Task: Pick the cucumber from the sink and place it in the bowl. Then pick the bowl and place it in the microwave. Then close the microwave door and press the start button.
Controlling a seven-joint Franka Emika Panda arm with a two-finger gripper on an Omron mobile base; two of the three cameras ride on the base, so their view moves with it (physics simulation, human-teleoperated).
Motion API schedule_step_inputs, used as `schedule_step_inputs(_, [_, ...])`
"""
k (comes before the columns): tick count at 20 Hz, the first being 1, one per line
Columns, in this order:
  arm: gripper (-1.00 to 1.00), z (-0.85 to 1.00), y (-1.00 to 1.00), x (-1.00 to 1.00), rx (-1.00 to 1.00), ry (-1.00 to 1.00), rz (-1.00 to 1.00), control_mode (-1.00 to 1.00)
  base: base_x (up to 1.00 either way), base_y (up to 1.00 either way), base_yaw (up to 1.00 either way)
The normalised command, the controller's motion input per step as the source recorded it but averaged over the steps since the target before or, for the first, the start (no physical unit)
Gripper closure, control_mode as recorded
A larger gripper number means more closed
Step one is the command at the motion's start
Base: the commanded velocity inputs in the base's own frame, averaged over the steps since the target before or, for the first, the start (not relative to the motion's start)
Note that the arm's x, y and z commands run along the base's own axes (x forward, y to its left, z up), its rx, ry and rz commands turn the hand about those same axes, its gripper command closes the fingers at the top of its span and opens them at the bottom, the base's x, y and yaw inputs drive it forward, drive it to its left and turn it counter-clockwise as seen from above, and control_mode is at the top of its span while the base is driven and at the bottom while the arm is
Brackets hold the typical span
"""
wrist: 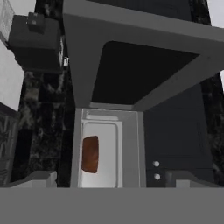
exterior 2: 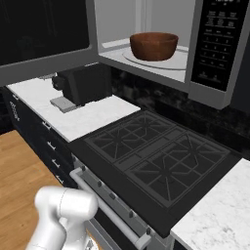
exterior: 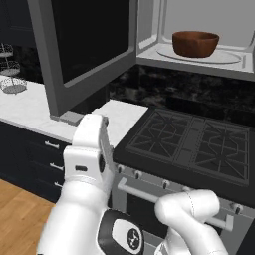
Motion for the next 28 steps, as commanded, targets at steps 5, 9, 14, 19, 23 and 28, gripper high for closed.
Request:
schedule_step_inputs(5, [-1.0,-0.22,0.82,0.46,0.0,-0.03,-0.13,-1.0,0.0,0.0,0.0])
schedule_step_inputs(9, [-1.0,-0.2,0.75,0.67,0.0,-0.02,-0.08,-1.0,0.0,0.0,0.0])
schedule_step_inputs(14, [-1.0,-0.31,0.76,0.9,0.0,0.0,-0.08,-1.0,0.0,0.0,0.0])
schedule_step_inputs(19, [-1.0,-0.28,0.64,0.94,0.0,0.0,-0.05,-1.0,0.0,0.0,0.0])
schedule_step_inputs(23, [-1.0,-0.15,0.52,0.89,0.0,0.0,-0.02,-1.0,0.0,0.0,0.0])
schedule_step_inputs(28, [-1.0,-0.07,0.42,0.81,0.0,0.0,-0.02,-1.0,0.0,0.0,0.0])
